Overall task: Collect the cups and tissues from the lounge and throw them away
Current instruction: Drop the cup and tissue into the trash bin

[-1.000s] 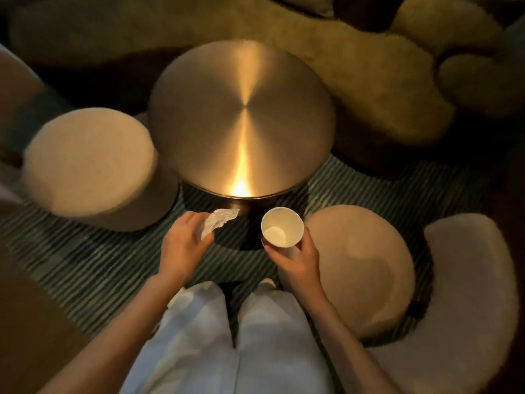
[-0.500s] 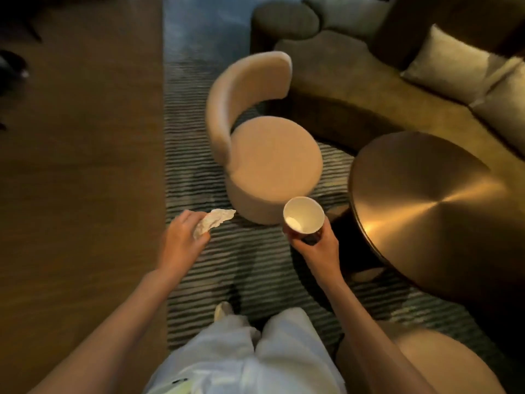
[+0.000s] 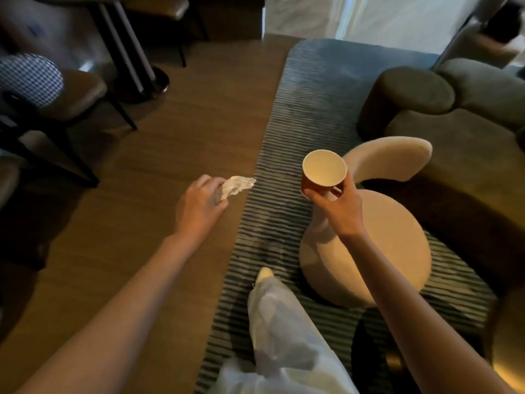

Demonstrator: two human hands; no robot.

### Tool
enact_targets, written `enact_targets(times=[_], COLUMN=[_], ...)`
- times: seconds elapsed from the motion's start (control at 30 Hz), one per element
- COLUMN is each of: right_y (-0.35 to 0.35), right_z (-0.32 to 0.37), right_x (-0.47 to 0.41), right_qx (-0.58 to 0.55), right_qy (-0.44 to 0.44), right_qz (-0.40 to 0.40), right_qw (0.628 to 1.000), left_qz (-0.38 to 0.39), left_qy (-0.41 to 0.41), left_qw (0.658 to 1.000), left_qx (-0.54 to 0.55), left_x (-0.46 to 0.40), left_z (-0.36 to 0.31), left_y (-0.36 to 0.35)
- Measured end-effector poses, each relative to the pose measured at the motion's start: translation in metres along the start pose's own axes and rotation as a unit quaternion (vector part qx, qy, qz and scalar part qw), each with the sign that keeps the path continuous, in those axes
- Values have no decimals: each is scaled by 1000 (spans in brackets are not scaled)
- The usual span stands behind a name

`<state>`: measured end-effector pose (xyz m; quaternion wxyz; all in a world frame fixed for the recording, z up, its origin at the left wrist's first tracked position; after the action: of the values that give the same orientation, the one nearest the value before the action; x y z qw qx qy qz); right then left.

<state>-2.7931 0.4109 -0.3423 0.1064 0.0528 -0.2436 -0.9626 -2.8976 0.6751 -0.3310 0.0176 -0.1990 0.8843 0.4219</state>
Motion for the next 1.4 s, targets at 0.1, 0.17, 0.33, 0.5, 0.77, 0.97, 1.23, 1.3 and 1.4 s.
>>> enact_targets(times=[0.1,0.17,0.33,0.5,0.77,0.97,1.23,1.3,1.4], right_y=[-20,-29,-64,-89,-128,-129,-100,-87,-63], right_z=[8,12,19,9,11,3,-41,-54,-64], right_x=[-66,-115,-220,-317,-516,-631,-835,-898,-985], right_qx=[2,3,9,5,-3,10,22,10,-10], right_qy=[-5,-8,-10,-33,-84,-115,-131,-142,-151], right_qz=[-8,-17,14,-2,-75,-91,-125,-127,-135], right_qw=[1000,1000,1000,999,994,989,983,982,979], left_qz=[-11,-6,-17,-2,10,74,119,119,134], left_qy=[6,10,1,15,-4,-28,-62,-58,-79], left_qw=[1000,1000,1000,999,999,995,988,987,983], left_qx=[-8,-8,11,29,47,60,78,86,93], left_x=[-71,-121,-226,-330,-539,-690,-903,-966,-1053], left_z=[7,10,16,48,97,99,89,78,53], left_y=[1,-2,-15,-44,-95,-139,-235,-256,-279])
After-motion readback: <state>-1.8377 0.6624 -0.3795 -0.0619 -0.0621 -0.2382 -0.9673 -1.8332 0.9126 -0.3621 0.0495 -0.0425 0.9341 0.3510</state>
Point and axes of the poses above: each hand's wrist, its own x-axis away from the middle knuckle, its own y-axis out of the back of the hand, z = x × y, the point moved 7 cm from there along -x, towards the middle knuckle, and after that the axes turned 11 degrees about x, right-handed, at the moved point
